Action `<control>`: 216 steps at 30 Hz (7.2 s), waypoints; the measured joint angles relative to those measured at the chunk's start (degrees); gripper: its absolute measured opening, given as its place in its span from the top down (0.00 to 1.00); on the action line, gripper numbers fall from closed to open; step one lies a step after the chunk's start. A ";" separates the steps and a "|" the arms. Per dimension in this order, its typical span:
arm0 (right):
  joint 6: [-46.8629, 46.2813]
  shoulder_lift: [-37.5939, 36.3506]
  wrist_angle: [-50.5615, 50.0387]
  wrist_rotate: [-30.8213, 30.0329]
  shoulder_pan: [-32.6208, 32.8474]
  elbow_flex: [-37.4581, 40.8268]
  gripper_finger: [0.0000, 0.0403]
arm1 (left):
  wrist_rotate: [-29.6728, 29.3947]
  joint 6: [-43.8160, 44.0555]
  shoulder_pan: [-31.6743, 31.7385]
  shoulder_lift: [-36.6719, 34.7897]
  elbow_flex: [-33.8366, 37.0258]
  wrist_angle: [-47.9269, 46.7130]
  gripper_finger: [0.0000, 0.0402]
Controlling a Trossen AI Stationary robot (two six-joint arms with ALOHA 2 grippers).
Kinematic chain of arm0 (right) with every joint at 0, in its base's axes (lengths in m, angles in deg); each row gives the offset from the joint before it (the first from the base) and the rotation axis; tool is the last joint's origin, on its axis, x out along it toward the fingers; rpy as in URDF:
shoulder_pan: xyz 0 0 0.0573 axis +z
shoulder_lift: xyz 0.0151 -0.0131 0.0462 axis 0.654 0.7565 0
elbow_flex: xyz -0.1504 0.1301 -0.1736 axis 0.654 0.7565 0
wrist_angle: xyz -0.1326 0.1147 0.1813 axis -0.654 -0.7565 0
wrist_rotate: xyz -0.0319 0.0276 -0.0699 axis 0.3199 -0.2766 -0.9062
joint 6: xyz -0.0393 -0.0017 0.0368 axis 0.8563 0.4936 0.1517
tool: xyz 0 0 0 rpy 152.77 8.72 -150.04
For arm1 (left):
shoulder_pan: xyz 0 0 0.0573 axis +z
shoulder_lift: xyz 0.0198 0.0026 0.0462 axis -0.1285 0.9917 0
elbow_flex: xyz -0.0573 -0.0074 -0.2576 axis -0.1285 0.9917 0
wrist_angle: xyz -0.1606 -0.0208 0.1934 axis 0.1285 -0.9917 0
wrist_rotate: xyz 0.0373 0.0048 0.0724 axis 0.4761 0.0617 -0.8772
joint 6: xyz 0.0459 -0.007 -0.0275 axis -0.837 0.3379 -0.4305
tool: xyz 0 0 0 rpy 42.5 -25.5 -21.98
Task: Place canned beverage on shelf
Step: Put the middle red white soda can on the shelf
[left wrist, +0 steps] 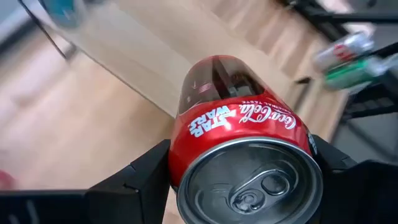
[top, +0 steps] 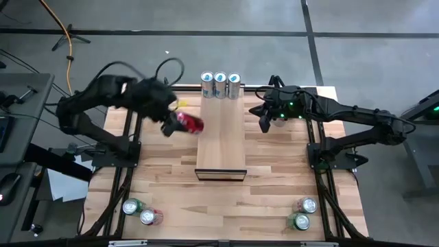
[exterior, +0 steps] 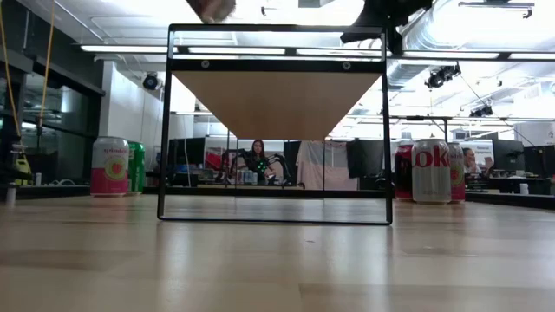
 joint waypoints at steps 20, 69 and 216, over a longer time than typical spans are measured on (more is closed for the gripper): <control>-1.59 0.41 10.96 -1.90 1.27 -0.01 1.00 | -1.79 -36.25 11.96 25.74 -13.51 -1.86 0.48; -0.37 0.43 11.32 -1.91 1.27 -0.01 1.00 | -1.78 -34.80 13.03 24.34 -21.64 -3.73 0.23; 4.33 3.80 16.28 -3.88 1.49 -0.03 1.00 | -15.14 -31.73 4.92 -11.13 53.17 80.82 0.20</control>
